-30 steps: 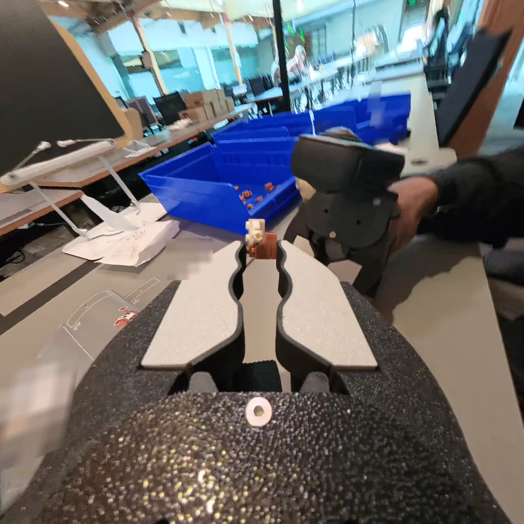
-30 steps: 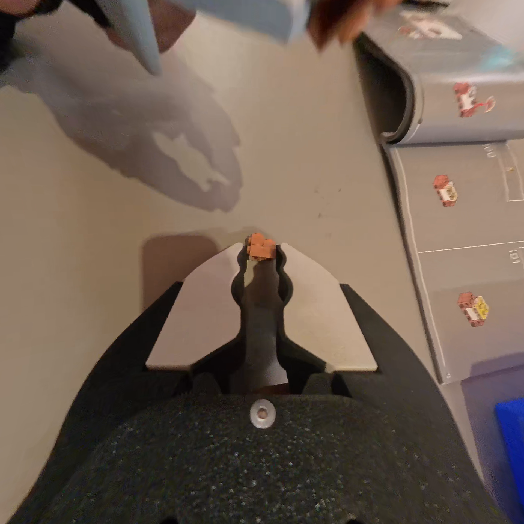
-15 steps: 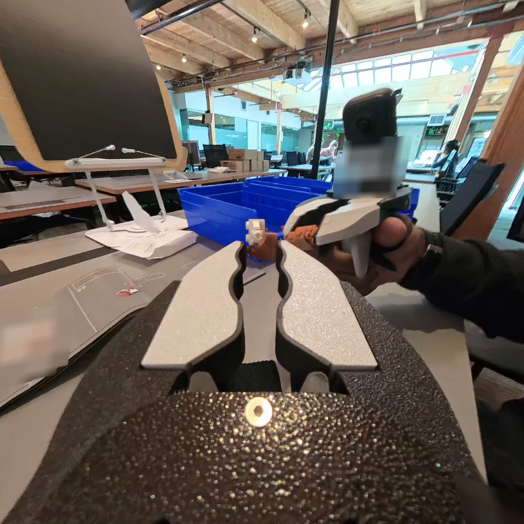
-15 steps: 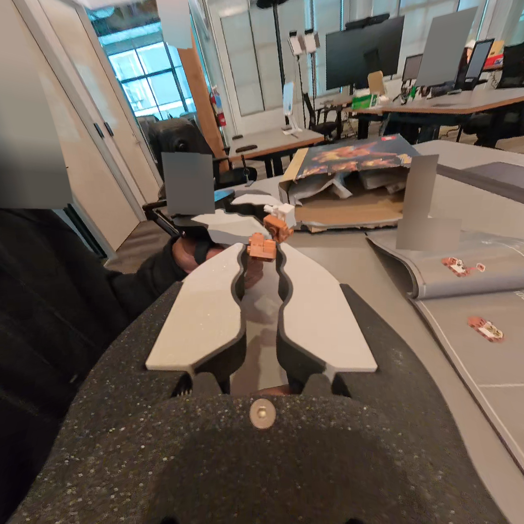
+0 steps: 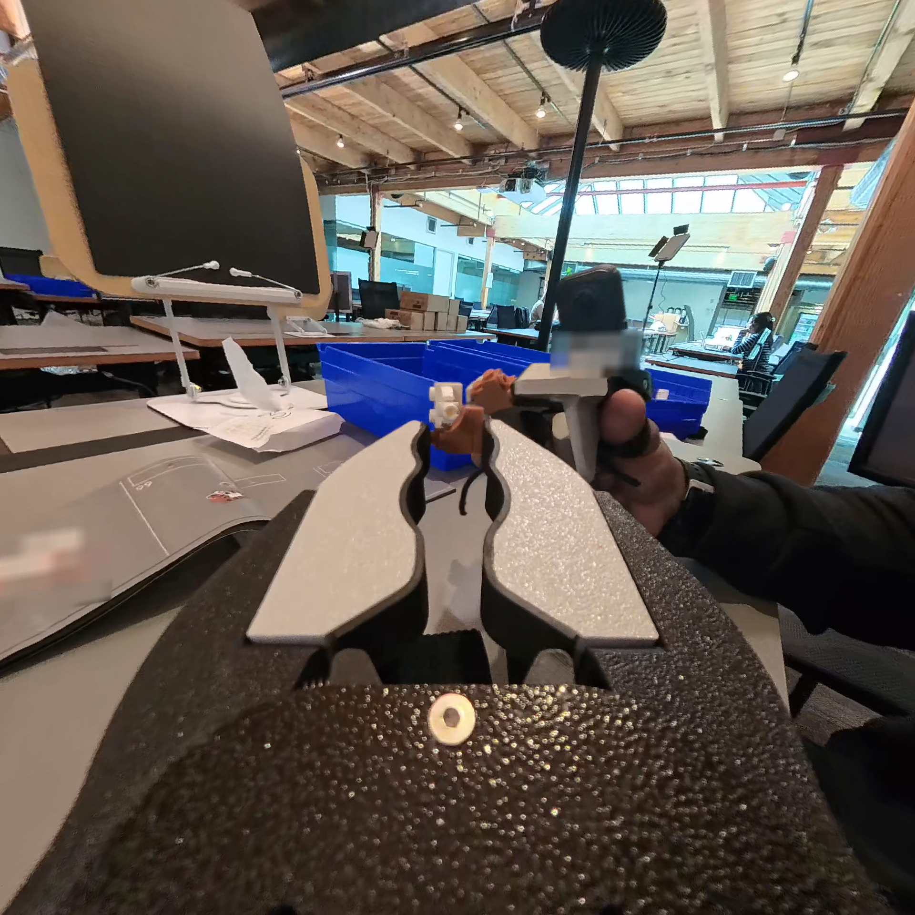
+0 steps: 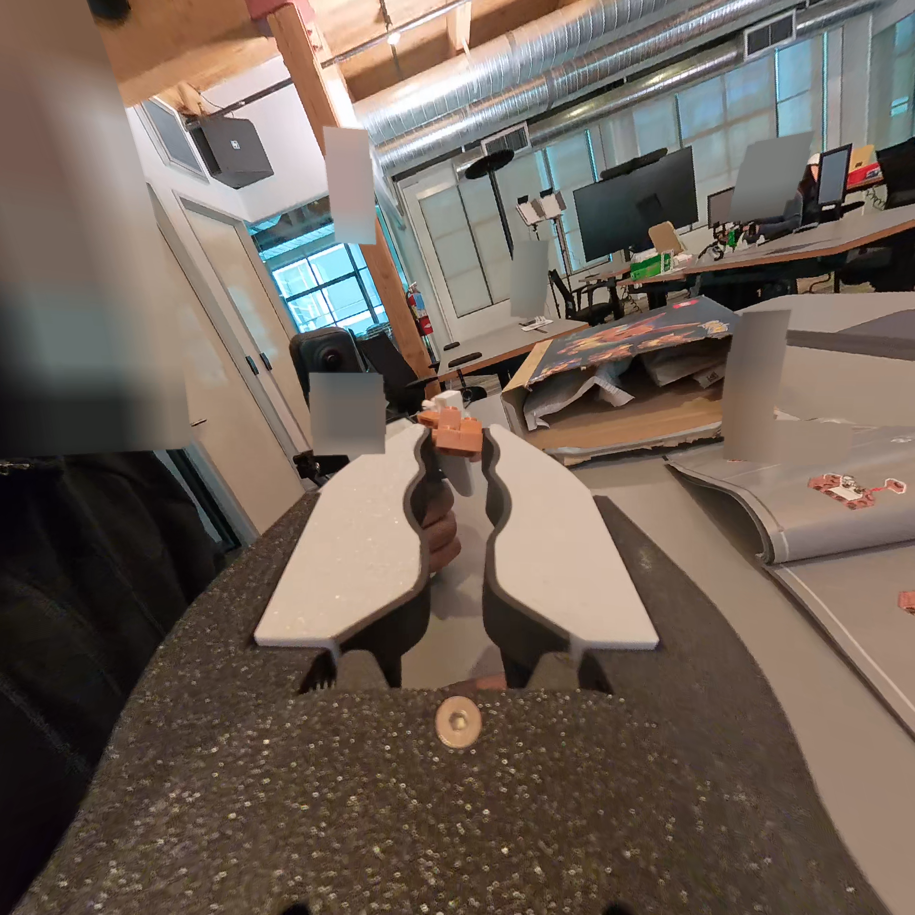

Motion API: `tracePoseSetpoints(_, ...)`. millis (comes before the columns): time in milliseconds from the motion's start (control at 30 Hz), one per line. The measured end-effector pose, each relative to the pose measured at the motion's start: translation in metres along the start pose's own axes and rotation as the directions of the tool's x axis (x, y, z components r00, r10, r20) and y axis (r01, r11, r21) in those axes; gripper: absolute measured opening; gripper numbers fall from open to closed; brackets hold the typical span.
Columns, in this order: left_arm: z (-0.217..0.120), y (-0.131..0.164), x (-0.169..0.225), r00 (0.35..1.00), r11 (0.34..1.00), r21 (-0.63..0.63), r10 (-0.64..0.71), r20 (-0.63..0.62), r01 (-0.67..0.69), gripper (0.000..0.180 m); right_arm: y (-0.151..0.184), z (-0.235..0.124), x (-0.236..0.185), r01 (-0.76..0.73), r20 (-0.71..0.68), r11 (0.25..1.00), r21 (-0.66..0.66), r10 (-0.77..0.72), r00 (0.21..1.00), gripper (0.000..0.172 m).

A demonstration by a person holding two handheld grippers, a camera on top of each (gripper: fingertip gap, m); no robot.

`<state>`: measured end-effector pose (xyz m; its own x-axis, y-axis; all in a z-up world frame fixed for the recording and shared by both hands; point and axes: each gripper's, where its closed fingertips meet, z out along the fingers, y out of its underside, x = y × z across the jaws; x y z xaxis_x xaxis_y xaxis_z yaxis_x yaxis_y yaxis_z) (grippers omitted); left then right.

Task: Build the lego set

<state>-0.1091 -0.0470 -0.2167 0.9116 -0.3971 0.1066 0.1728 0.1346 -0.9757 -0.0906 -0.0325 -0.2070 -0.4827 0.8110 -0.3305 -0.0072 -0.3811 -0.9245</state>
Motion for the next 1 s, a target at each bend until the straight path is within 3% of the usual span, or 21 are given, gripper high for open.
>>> tracePoseSetpoints(300,0.002,0.009,0.007,0.988,0.986,-0.055,0.156,0.011,-0.155,0.019,0.012,0.008,-0.018,-0.199,0.167,0.980,-0.023,0.200,0.965,0.018)
tracePoseSetpoints(467,0.004,0.014,0.004,0.979,0.976,-0.094,0.202,0.032,-0.199,0.019,0.014,0.009,-0.017,-0.126,0.130,0.991,-0.047,0.132,0.983,0.018)
tracePoseSetpoints(733,0.007,0.017,0.002,0.966,0.961,-0.123,0.254,0.045,-0.247,0.019,0.011,0.007,-0.015,-0.199,0.147,0.979,-0.034,0.202,0.968,0.018)
tracePoseSetpoints(867,0.006,0.015,0.002,0.963,0.960,-0.111,0.263,0.057,-0.255,0.019,0.009,0.007,-0.010,-0.115,0.078,0.993,-0.027,0.116,0.990,0.018)
tracePoseSetpoints(1000,0.005,0.013,0.003,0.959,0.958,-0.102,0.275,0.062,-0.268,0.019,0.013,0.004,0.004,0.157,-0.115,0.980,-0.123,-0.171,0.979,0.018)
